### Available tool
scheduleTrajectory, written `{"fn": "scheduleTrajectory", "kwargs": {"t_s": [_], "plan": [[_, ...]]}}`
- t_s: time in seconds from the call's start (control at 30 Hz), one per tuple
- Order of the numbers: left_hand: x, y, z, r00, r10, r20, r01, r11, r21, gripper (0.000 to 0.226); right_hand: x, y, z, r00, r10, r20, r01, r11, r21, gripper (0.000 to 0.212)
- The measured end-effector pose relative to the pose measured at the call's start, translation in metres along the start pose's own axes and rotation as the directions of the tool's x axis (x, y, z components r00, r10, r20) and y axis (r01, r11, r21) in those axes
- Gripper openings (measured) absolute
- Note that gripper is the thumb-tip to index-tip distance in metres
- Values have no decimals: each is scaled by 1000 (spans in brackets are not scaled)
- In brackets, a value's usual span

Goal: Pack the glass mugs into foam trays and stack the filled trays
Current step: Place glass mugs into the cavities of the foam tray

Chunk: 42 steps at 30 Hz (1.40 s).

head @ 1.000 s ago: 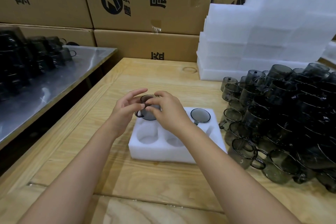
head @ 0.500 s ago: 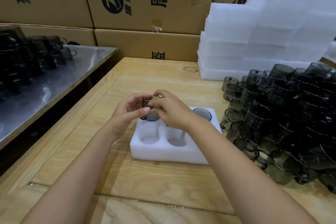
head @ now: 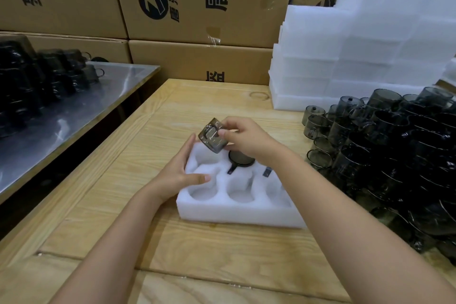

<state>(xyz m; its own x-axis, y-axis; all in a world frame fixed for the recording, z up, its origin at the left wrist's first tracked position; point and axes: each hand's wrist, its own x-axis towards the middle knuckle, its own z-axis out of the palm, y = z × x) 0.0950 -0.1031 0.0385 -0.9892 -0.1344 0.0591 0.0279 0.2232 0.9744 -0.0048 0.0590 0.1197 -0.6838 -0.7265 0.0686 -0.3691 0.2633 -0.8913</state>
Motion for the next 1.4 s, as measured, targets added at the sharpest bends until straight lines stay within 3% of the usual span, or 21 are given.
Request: {"fn": "scheduleTrajectory", "kwargs": {"t_s": [0.07,0.13,0.27,0.47,0.7,0.83,1.0,1.2,1.4], "plan": [[0,-1,0,1000,2,-8,-2,1000,-5,117,0,1,-5,1000,16,27,-19,992,122,15],[0,-2,1,1000,10,-8,-10,1000,-16,115,0,3,-3,998,1,57,-8,993,115,15],[1,-5,1,998,37,-45,-39,998,-52,102,1,6,8,994,-106,37,111,976,-189,14],[2,-5,0,998,29,-60,-32,998,-48,89,-2,6,12,965,-176,193,254,805,-536,19],[2,-6,-1,996,-1,-92,-4,998,-56,86,4,-28,9,947,29,319,249,558,-791,11],[1,-5,-2,995,1,-97,-3,1000,-20,88,13,-47,15,926,142,351,262,428,-865,28],[1,-5,-4,998,12,-65,-18,995,-95,73,18,-53,13,921,186,343,231,449,-863,29],[5,-8,-5,998,-19,-67,2,972,-235,55,16,-47,5,931,159,328,191,554,-810,14],[6,-11,-4,998,3,-56,-18,965,-260,56,14,-43,17,937,134,322,212,515,-831,31]]}}
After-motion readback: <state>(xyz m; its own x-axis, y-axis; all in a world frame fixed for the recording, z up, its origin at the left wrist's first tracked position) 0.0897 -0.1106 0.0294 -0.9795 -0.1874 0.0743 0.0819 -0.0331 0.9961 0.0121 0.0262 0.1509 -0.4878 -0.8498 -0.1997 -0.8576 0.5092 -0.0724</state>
